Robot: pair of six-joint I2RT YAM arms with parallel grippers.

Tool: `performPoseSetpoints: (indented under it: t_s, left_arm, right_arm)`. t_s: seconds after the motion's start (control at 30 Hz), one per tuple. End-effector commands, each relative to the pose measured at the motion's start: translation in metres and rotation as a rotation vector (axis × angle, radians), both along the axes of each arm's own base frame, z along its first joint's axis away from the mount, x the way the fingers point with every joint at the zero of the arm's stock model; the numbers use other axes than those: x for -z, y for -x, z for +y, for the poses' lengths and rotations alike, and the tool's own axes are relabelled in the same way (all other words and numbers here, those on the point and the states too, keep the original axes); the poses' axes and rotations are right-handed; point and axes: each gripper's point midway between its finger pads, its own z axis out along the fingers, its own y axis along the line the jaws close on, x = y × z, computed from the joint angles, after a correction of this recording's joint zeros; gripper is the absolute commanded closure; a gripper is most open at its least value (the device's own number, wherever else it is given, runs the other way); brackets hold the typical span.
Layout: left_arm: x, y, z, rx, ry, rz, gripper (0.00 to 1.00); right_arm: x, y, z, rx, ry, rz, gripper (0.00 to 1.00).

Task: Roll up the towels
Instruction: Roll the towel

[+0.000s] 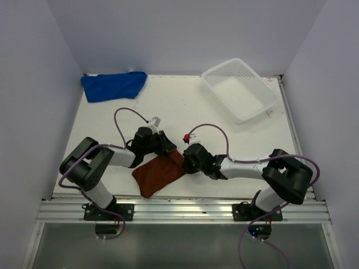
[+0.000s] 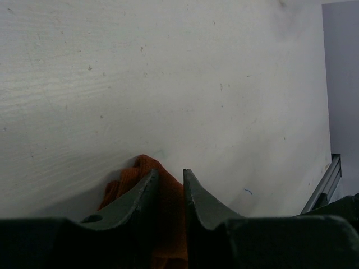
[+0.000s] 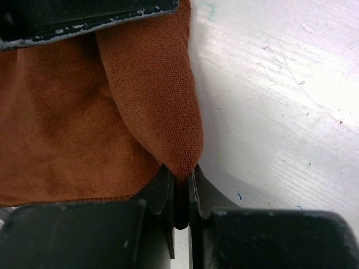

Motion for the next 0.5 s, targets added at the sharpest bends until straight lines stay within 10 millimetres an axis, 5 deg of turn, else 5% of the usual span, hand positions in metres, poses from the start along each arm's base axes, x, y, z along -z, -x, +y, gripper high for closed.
performPoseSetpoints:
  t_s: [0.0, 0.47]
  left_arm:
    - [0.003, 0.001, 0.004, 0.009, -0.046, -0.006, 0.72]
    - [-0.048, -0.049, -0.008, -0.001, -0.106, -0.124, 0.68]
  right_arm:
    - [0.003, 0.002, -0.004, -0.028, 0.006, -0.016, 1.0]
    - [-0.013, -0.012, -0.004, -0.007, 0.176, -0.238, 1.0]
